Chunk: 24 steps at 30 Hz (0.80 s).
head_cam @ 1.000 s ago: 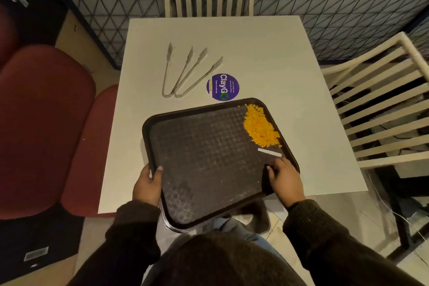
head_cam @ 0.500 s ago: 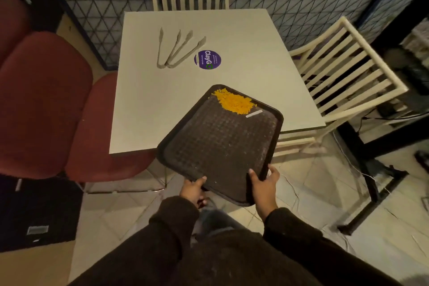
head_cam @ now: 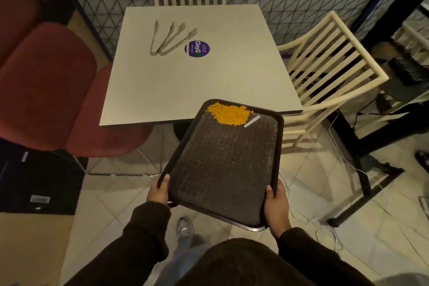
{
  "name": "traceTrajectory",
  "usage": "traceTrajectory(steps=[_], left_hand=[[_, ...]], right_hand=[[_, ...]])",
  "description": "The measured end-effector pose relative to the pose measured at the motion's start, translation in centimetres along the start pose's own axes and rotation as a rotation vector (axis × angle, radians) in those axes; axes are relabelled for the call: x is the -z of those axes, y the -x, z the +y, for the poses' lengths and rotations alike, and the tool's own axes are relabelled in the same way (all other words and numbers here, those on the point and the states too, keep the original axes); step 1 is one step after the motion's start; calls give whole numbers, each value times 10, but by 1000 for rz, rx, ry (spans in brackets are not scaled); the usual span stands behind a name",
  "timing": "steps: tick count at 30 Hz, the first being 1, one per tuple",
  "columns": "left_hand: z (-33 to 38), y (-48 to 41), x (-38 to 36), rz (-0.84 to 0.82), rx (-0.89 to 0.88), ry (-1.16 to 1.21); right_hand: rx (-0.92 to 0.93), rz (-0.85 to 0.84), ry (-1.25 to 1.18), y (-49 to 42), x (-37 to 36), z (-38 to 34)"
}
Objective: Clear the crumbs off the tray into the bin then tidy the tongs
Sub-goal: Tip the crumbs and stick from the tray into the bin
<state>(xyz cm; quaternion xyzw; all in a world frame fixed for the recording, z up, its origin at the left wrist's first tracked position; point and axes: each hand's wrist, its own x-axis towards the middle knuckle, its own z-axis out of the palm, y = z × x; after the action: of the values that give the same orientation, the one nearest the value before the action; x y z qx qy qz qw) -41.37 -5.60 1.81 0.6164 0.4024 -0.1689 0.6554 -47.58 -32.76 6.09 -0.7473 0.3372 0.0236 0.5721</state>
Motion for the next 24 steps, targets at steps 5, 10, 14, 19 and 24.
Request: traceTrajectory(steps=[5, 10, 14, 19, 24], left_hand=[[-97, 56, -24, 191, -61, -317], [-179, 99, -37, 345, 86, -359], [-222, 96, -45, 325, 183, -297], [-267, 69, -59, 345, 263, -276], [-287, 24, -90, 310, 254, -171]], right_hand=[[100, -57, 97, 12, 74, 51], [49, -146, 196, 21, 115, 102], [-19, -143, 254, 16, 127, 141], [-136, -98, 343, 3, 116, 183], [-140, -81, 335, -31, 88, 214]])
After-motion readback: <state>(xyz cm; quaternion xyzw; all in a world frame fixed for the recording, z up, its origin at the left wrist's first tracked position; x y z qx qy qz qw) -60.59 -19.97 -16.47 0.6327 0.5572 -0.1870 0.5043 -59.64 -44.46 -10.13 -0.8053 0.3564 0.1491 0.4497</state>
